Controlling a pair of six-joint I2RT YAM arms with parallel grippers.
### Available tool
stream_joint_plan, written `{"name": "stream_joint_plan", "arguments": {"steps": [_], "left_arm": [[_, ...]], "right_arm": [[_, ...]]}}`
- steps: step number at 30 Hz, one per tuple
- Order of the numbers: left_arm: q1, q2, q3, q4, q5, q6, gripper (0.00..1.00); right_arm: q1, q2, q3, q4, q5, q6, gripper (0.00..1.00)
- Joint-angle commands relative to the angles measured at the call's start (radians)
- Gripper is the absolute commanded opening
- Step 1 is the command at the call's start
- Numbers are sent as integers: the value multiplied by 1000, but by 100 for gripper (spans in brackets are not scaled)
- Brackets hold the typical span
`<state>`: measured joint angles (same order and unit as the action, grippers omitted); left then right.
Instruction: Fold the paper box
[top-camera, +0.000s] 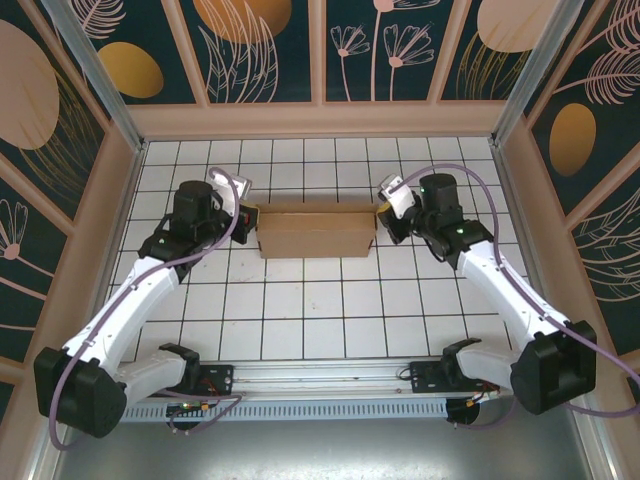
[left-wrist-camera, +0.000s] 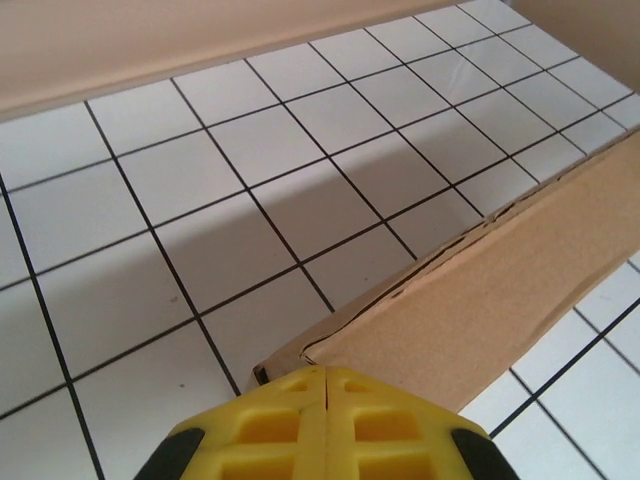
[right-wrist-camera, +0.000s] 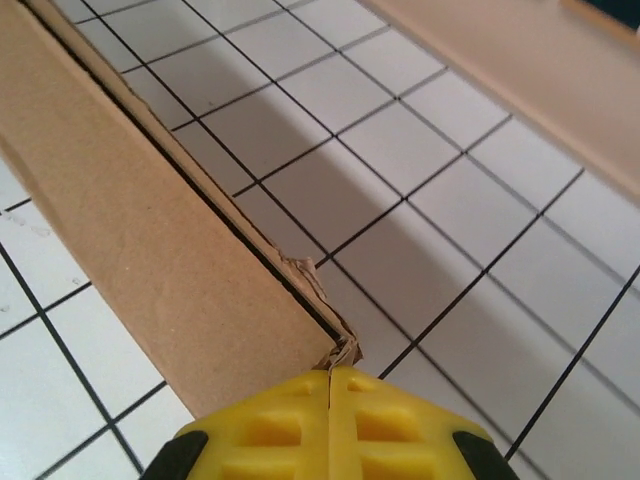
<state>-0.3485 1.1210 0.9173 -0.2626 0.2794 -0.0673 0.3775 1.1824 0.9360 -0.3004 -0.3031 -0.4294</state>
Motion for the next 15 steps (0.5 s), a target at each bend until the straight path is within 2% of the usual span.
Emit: {"name": "stream_joint_plan", "arguments": {"steps": [1, 4, 9, 15], "left_arm": [[-13, 48, 89, -52, 55, -102, 0], [-12, 78, 113, -69, 46, -125, 0], [-12, 102, 117, -78, 53, -145, 0], [-12, 111, 109, -97, 31, -184, 0]], "right_arm": [[38, 3, 49, -7, 9, 207, 0], [35, 37, 102, -46, 67, 374, 0], [38, 169, 240, -227, 53, 501, 0], [39, 184, 248, -239, 57, 651, 0]]}}
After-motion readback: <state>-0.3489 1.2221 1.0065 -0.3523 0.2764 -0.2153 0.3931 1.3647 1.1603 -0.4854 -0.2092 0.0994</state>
